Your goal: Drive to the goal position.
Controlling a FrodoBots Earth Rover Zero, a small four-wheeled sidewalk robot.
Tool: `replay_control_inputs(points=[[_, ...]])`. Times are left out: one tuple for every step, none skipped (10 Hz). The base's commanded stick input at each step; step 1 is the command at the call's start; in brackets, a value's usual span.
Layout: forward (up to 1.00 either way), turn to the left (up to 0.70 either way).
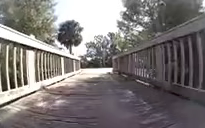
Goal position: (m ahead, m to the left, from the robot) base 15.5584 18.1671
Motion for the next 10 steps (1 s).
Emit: replay_control_inputs(points=[[0.70,0.00],[0.70,0.00],[0.70,0.00],[0.70,0.00],[0.70,0.00],[0.70,0.00],[0.70,0.00],[0.70,0.00],[0.70,0.00],[0.70,0.00]])
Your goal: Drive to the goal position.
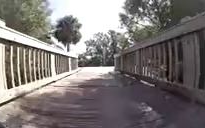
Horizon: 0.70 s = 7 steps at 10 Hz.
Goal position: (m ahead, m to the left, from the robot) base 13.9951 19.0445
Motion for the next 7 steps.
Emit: replay_control_inputs(points=[[0.70,0.00],[0.70,0.00],[0.70,0.00],[0.70,0.00],[0.70,0.00],[0.70,0.00],[0.70,0.00]])
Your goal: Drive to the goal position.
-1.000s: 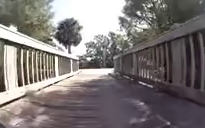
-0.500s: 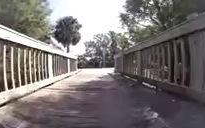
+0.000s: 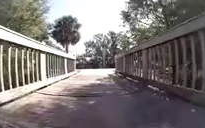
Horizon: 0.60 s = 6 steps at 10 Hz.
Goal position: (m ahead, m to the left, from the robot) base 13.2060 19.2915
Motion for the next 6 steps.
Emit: replay_control_inputs(points=[[0.70,0.00],[0.70,0.00],[0.70,0.00],[0.70,0.00],[0.70,0.00],[0.70,0.00]])
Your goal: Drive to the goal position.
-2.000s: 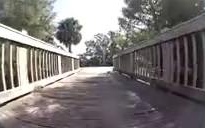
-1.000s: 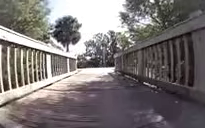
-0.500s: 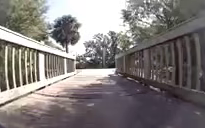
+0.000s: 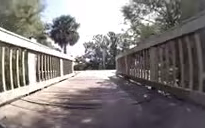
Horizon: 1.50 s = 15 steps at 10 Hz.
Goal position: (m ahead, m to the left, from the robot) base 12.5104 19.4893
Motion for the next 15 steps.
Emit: replay_control_inputs(points=[[0.70,0.00],[0.70,0.00],[0.70,0.00],[0.70,0.00],[0.70,0.00],[0.70,0.00],[0.70,0.00],[0.70,0.00],[0.70,0.00],[0.70,0.00],[0.70,0.00],[0.70,0.00],[0.70,0.00],[0.70,0.00],[0.70,0.00]])
